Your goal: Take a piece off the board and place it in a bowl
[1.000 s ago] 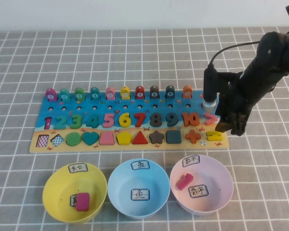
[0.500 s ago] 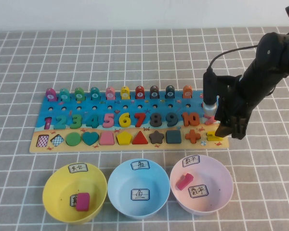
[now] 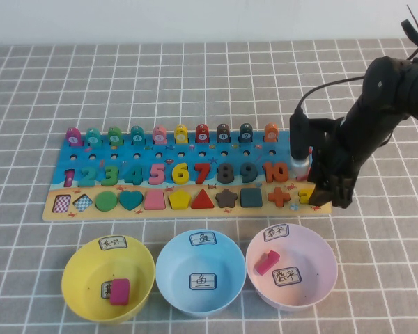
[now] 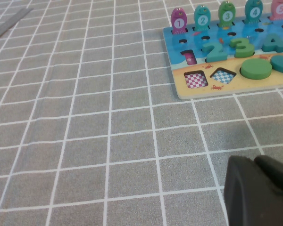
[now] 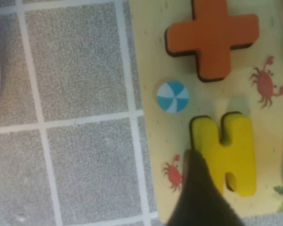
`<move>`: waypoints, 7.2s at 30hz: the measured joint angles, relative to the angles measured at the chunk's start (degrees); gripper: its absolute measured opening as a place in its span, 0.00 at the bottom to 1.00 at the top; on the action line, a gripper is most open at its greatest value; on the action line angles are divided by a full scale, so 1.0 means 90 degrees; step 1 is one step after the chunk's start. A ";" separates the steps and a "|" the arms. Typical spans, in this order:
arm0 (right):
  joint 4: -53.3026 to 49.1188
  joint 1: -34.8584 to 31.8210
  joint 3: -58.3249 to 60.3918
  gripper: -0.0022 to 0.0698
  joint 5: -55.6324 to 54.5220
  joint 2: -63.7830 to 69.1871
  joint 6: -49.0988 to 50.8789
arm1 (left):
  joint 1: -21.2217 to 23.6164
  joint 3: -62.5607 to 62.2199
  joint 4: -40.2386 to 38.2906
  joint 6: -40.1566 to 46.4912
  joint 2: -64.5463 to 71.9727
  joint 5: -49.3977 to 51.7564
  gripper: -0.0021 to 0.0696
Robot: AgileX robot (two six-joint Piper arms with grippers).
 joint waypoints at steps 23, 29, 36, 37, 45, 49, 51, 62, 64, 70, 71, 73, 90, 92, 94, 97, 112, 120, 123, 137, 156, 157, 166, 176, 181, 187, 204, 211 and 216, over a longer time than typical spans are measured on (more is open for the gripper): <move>0.0011 0.0000 -0.0056 0.45 0.0315 0.0047 0.0000 | 0.0000 0.0000 0.0000 0.0000 0.0000 0.0000 0.02; 0.0024 0.0000 -0.0069 0.30 0.0326 0.0056 0.0000 | 0.0000 0.0000 0.0000 0.0000 0.0000 0.0000 0.02; 0.0024 0.0000 -0.0069 0.30 0.0326 0.0056 -0.0023 | 0.0000 0.0000 0.0000 0.0000 0.0000 0.0000 0.02; 0.0024 0.0000 -0.0069 0.30 0.0326 0.0056 -0.0023 | 0.0000 0.0000 0.0000 0.0000 0.0000 0.0000 0.02; -0.0068 0.0014 -0.0432 0.30 0.0712 0.0181 0.0344 | 0.0000 0.0000 0.0009 0.0000 0.0000 0.0000 0.02; -0.0150 0.0014 -0.0899 0.30 0.1180 0.0250 0.0525 | 0.0000 0.0000 0.0009 0.0000 0.0000 0.0000 0.02; -0.0165 0.0014 -0.1182 0.30 0.1430 0.0250 0.0605 | 0.0000 0.0000 0.0013 0.0000 0.0000 0.0000 0.02; -0.0147 0.0014 -0.1984 0.30 0.1745 0.0250 0.1064 | 0.0000 0.0000 0.0013 0.0000 0.0000 0.0000 0.02; -0.0147 0.0014 -0.1973 0.30 0.1745 0.0250 0.1075 | 0.0000 0.0000 0.0024 0.0000 0.0000 0.0000 0.02; -0.0147 0.0014 -0.1973 0.30 0.1745 0.0341 0.1075 | 0.0000 0.0000 0.0024 0.0000 0.0000 0.0000 0.02; -0.0147 0.0014 -0.1973 0.30 0.1745 0.0374 0.1075 | 0.0000 0.0000 0.0024 0.0000 0.0000 0.0000 0.02; -0.0147 0.0014 -0.1973 0.30 0.1745 0.0471 0.1075 | 0.0000 0.0000 0.0024 0.0000 0.0000 0.0000 0.02; -0.0147 0.0014 -0.1973 0.30 0.1722 0.0960 0.1075 | 0.0000 0.0000 0.0024 0.0000 0.0000 0.0000 0.02; -0.0147 0.0014 -0.1973 0.30 0.1722 0.0999 0.1075 | 0.0000 0.0000 0.0024 0.0000 0.0000 0.0000 0.02; -0.0147 0.0014 -0.1973 0.30 0.1722 0.0997 0.1075 | 0.0000 0.0000 0.0024 0.0000 0.0000 0.0000 0.02; -0.0147 0.0014 -0.1985 0.30 0.1733 0.1008 0.1075 | 0.0000 0.0000 0.0024 0.0000 0.0000 0.0000 0.02; -0.0135 0.0014 -0.1985 0.40 0.1719 0.1050 0.1105 | 0.0000 0.0000 0.0024 0.0000 0.0000 0.0000 0.02; -0.0110 0.0014 -0.1995 0.48 0.1715 0.1050 0.1130 | 0.0000 0.0000 0.0024 0.0000 0.0000 0.0000 0.02; -0.0105 0.0014 -0.1995 0.48 0.1715 0.1050 0.1146 | 0.0000 0.0000 0.0024 0.0000 0.0000 0.0000 0.02; -0.0094 0.0086 -0.1995 0.48 0.1692 0.1050 0.1146 | 0.0000 0.0000 0.0024 0.0000 0.0000 0.0000 0.02; -0.0473 0.0254 -0.2029 0.43 0.1570 0.1050 0.1146 | 0.0000 0.0000 0.0024 0.0000 0.0000 0.0000 0.02; -0.0473 0.0254 -0.2029 0.43 0.1570 0.1050 0.1146 | 0.0000 0.0000 0.0024 0.0000 0.0000 0.0000 0.02; -0.0508 0.0254 -0.2029 0.38 0.1572 0.1050 0.1146 | 0.0000 0.0000 0.0024 0.0000 0.0000 0.0000 0.02; -0.0508 0.0254 -0.2029 0.30 0.1635 0.1050 0.1146 | 0.0000 0.0000 0.0024 0.0000 0.0000 0.0000 0.02; -0.0508 0.0254 -0.2029 0.30 0.1635 0.1050 0.1146 | 0.0000 0.0000 0.0024 0.0000 0.0000 0.0000 0.02; -0.0508 0.0254 -0.2029 0.30 0.1635 0.1050 0.1146 | 0.0000 0.0000 0.0024 0.0000 0.0000 0.0000 0.02; -0.0583 0.0265 -0.2029 0.29 0.1635 0.1003 0.1146 | 0.0000 0.0000 0.0024 0.0000 0.0000 0.0000 0.02; -0.0624 0.0265 -0.2029 0.29 0.1635 0.0991 0.1146 | 0.0000 0.0000 0.0024 0.0000 0.0000 0.0000 0.02; -0.0636 0.0265 -0.2029 0.29 0.1635 0.0991 0.1146 | 0.0000 0.0000 0.0024 0.0000 0.0000 0.0000 0.02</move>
